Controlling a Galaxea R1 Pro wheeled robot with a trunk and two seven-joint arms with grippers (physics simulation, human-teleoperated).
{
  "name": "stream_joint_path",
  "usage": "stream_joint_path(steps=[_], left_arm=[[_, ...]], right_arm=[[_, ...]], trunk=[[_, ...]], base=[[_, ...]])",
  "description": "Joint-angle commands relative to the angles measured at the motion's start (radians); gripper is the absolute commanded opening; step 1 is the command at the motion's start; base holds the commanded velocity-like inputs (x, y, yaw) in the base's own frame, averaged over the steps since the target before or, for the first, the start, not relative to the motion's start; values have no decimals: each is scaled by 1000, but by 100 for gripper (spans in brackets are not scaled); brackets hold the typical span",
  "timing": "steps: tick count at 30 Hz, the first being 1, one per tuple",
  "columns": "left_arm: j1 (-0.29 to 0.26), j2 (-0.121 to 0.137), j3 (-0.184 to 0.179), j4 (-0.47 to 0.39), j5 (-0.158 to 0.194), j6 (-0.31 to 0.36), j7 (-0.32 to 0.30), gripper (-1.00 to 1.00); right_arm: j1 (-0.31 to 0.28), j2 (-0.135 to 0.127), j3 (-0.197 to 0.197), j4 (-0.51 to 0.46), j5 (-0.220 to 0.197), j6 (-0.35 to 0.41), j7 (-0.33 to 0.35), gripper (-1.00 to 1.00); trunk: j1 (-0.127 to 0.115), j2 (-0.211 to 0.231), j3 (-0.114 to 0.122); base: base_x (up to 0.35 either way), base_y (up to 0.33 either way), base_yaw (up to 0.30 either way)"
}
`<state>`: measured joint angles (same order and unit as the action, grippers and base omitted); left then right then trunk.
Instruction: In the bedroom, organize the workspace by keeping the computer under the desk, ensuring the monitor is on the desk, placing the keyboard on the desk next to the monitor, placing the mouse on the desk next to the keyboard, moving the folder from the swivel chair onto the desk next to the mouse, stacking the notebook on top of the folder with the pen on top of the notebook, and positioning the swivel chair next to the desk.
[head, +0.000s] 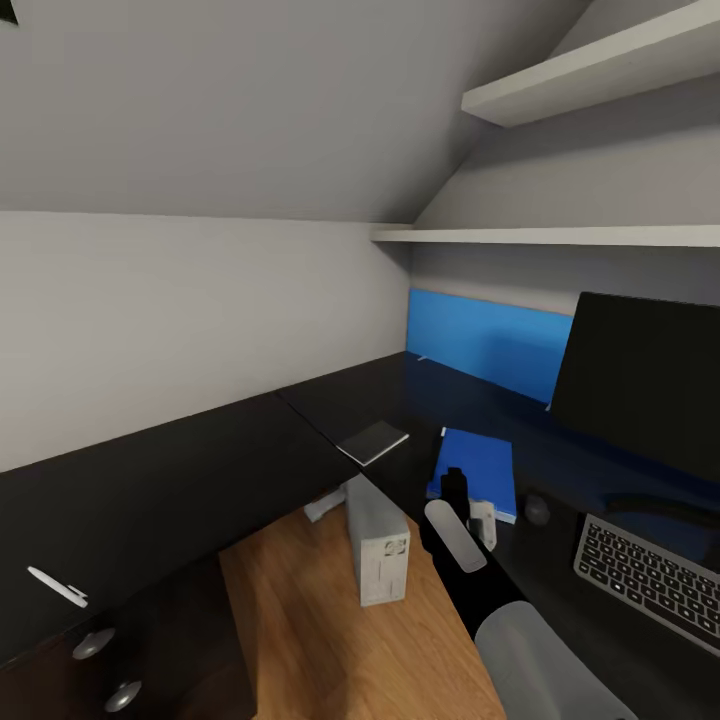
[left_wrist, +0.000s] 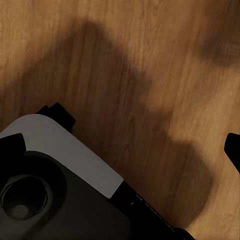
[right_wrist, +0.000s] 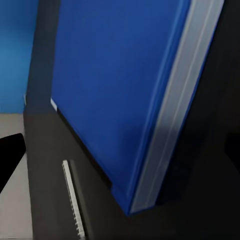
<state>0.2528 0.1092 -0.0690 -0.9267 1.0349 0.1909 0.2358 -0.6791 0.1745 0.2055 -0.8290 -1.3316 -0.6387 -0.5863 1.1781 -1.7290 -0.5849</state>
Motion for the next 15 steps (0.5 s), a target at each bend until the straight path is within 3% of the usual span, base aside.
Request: stream_joint_path(steps=[1,11,15], left_arm=[[0,1,-3,-3,8,1,8,100],[0,1,-3,-3,8,1,8,100],[0,1,-3,-3,8,1,8,100]], right_arm=[[0,0,6,-4,-1,-3,-4,100],[12,0,31,-71,-1,-2,-14,100],[18,0,77,-96,-2,-1,-15,100]], trunk=[[0,-1,-1],[0,-1,-1],[0,-1,-1]], base=[[0,0,0],[0,0,0],[0,0,0]])
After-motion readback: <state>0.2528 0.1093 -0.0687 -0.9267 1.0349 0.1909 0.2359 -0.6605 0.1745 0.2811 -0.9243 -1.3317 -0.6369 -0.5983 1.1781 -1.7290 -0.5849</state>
